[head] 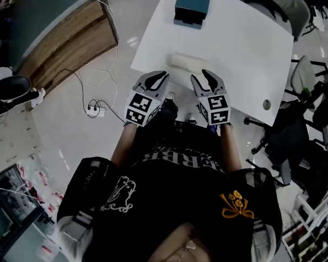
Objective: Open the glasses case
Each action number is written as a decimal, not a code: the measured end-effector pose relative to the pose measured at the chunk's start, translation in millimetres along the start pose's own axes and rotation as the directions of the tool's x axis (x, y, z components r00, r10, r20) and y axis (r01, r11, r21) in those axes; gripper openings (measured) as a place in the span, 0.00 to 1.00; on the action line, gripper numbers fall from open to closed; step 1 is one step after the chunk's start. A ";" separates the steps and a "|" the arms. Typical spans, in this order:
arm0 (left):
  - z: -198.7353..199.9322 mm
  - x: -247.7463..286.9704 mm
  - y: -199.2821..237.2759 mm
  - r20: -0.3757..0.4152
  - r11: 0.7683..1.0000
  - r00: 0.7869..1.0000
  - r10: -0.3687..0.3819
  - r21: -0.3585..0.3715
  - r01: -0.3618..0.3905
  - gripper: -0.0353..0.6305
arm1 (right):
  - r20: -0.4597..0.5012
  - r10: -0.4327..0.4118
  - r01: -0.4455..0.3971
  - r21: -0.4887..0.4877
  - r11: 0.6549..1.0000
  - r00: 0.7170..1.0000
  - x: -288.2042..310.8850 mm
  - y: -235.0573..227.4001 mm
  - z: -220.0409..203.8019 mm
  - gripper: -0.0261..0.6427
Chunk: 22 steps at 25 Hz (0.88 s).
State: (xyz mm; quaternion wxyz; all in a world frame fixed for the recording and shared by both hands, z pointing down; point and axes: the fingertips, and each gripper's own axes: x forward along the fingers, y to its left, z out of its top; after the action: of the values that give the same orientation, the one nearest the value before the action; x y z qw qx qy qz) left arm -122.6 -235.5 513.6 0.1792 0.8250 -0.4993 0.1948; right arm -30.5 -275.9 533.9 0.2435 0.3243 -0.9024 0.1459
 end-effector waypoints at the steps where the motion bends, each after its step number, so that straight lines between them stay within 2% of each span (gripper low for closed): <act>1: -5.1 5.5 4.0 -0.013 1.000 1.000 -0.014 0.010 0.014 0.10 | -0.016 -0.004 0.004 -0.016 1.000 1.000 5.9 -1.6 -3.2 0.31; 4: -20.3 21.6 12.2 -0.048 0.997 0.997 -0.060 0.035 0.062 0.12 | -0.070 -0.011 0.007 -0.056 0.998 0.998 21.9 -7.2 -16.7 0.31; 8: -39.5 44.5 16.3 -0.106 0.992 0.987 -0.119 0.040 0.124 0.23 | -0.148 -0.036 0.018 -0.118 0.993 0.988 39.6 -19.0 -35.0 0.36; 10: -50.4 56.3 18.3 -0.138 0.989 0.981 -0.137 0.040 0.144 0.24 | -0.186 -0.053 0.021 -0.170 0.985 0.981 47.9 -24.2 -44.4 0.38; 16: -82.2 85.5 28.1 -0.232 0.982 0.959 -0.161 0.061 0.179 0.26 | -0.267 -0.098 0.012 -0.305 0.952 0.959 68.8 -31.4 -64.6 0.39; 22: -87.7 105.8 38.9 -0.258 0.980 0.953 -0.160 0.071 0.184 0.28 | -0.327 -0.147 -0.014 -0.443 0.897 0.933 81.0 -36.7 -81.7 0.45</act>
State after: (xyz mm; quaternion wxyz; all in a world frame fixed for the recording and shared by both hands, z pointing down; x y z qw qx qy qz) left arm -124.9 -289.3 645.9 0.2181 0.8415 -0.3892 0.3048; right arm -32.6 -310.5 649.6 0.4727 0.2610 -0.8416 -0.0135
